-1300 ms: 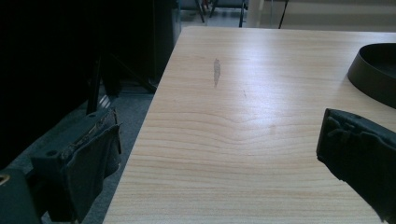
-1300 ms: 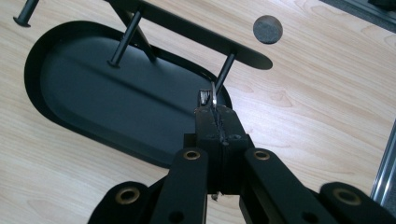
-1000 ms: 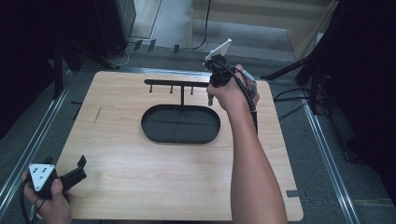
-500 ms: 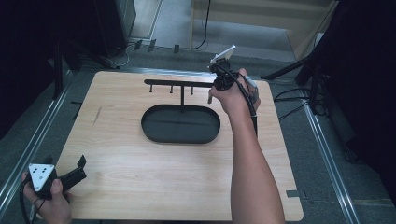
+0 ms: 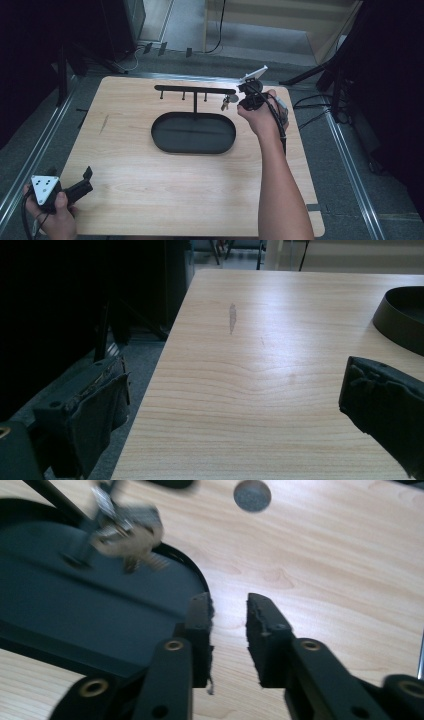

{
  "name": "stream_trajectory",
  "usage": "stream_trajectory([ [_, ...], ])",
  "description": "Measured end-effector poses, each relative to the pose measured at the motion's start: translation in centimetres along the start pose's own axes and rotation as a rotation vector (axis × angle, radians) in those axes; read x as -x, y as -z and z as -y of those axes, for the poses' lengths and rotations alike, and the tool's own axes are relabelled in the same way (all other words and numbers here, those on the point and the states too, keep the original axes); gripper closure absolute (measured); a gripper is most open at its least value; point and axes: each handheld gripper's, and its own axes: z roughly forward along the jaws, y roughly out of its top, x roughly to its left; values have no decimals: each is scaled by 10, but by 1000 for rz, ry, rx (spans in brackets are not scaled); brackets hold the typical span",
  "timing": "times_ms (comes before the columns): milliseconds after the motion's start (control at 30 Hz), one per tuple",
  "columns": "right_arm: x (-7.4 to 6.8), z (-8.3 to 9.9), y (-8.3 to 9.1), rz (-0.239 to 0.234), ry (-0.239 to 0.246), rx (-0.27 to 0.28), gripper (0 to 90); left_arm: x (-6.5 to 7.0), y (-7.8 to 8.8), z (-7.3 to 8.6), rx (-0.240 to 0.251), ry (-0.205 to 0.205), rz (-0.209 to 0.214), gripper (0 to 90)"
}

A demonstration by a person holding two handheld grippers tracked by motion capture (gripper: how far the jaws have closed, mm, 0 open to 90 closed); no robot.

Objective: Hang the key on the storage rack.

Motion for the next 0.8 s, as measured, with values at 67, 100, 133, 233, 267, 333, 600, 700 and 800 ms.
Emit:
stream_trajectory([
  [67, 6, 7, -6, 0, 7, -10, 609, 0, 0, 0, -1, -1, 0, 4],
  [100, 11, 13, -12, 18, 22, -11, 538, 0, 0, 0, -2, -3, 2, 4],
  [133, 14, 16, -14, 25, 32, -15, 510, 0, 0, 0, -4, -8, 1, 4],
  [233, 23, 27, -22, 18, 32, -24, 425, 0, 0, 0, -3, -9, 1, 4],
  [267, 23, 27, -22, 18, 32, -24, 425, 0, 0, 0, -3, -9, 1, 4],
  [333, 29, 35, -28, 22, 8, -59, 361, 0, 0, 0, -3, -8, 2, 4],
  [600, 48, 60, -42, 8, -57, -154, 205, 0, 0, 0, -2, -8, 2, 4],
  [700, 55, 71, -46, -1, -89, -173, 143, 0, 0, 0, -1, -6, 5, 4],
  [800, 67, 86, -51, -10, -129, -184, 132, 0, 0, 0, -2, -6, 7, 4],
])
